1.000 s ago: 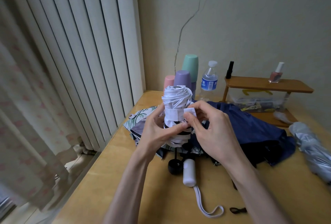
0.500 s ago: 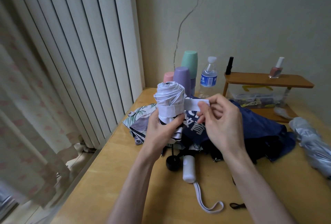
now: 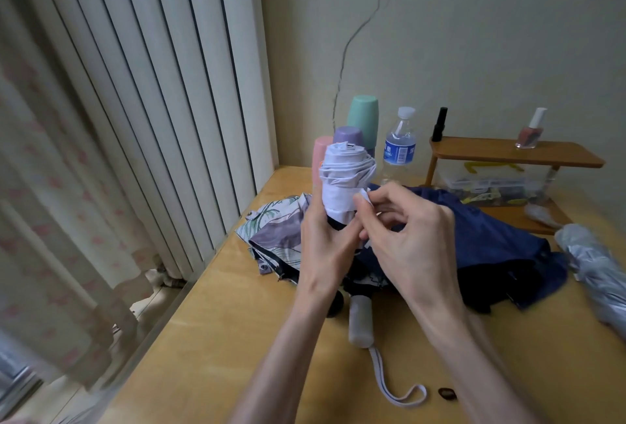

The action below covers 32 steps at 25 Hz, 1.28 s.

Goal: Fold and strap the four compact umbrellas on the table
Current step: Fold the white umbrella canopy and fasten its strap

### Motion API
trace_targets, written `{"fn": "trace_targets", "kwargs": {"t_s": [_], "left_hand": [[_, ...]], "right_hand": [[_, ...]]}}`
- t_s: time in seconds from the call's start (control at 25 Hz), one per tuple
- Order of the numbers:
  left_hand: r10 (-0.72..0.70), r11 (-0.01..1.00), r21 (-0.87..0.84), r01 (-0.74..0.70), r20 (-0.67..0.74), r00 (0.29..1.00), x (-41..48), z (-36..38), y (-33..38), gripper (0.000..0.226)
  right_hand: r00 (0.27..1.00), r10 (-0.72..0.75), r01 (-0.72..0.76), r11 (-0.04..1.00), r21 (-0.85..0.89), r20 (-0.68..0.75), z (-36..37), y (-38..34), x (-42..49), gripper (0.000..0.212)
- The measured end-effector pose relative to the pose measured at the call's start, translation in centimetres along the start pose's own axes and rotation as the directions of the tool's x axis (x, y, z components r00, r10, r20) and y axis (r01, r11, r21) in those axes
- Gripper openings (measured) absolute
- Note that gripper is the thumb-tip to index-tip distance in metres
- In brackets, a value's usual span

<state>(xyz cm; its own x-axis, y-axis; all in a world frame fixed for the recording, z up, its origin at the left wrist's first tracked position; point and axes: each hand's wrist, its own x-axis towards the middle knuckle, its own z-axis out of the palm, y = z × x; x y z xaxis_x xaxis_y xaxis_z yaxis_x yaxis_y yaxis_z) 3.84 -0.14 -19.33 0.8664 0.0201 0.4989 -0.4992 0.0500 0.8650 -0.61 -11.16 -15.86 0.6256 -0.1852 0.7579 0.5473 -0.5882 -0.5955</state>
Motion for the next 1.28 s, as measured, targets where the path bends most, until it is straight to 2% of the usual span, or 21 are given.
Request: {"fn": "trace_targets", "kwargs": {"t_s": [0.16, 0.32, 0.44, 0.68, 0.84, 1.0, 1.12, 1.28], "left_hand": [[0.014, 0.998, 0.056, -0.013, -0.018, 1.000, -0.6, 0.9, -0.2, 0.026], [0.064, 0.991, 0.121, -0.057, -0.048, 0.997, -0.2, 0.7, -0.2, 0.051], [0.111, 0.983, 0.153, -0.105, -0.030, 0.993, -0.1, 0.4, -0.6, 0.059], [0.138, 0.976, 0.170, -0.133, -0.018, 0.990, 0.0, 0.8, -0.6, 0.062], [0.080, 0.992, 0.095, -0.077, -0.022, 0.997, -0.4, 0.5, -0.9, 0.058], [0.084, 0.987, 0.140, -0.081, -0.017, 0.996, -0.6, 0.6, -1.2, 0.047], [0.072, 0.988, 0.140, -0.070, -0.009, 0.997, -0.5, 0.4, -1.2, 0.046], [0.054, 0.994, 0.096, -0.054, -0.004, 0.999, -0.3, 0.3, -0.6, 0.053]], "right_hand": [[0.997, -0.063, 0.060, 0.994, -0.094, -0.034, -0.5, -0.1, 0.1, 0.021], [0.993, -0.106, 0.098, 0.985, -0.142, -0.051, -0.2, -0.4, 0.1, 0.020], [0.991, -0.129, 0.123, 0.982, -0.142, -0.030, 0.2, -0.4, -0.2, 0.022], [0.997, -0.071, 0.070, 0.997, -0.017, -0.035, -0.1, -0.5, -0.1, 0.020], [0.998, -0.070, 0.070, 0.996, -0.050, -0.004, 0.6, -0.3, -0.5, 0.018], [0.997, -0.073, 0.074, 0.996, -0.057, 0.031, 0.8, 0.2, -0.4, 0.024], [0.997, -0.010, 0.013, 0.999, -0.034, 0.080, 0.3, 0.2, 0.1, 0.032], [0.981, 0.120, -0.146, 0.973, 0.181, 0.150, -0.5, 1.0, 0.7, 0.011]]}}
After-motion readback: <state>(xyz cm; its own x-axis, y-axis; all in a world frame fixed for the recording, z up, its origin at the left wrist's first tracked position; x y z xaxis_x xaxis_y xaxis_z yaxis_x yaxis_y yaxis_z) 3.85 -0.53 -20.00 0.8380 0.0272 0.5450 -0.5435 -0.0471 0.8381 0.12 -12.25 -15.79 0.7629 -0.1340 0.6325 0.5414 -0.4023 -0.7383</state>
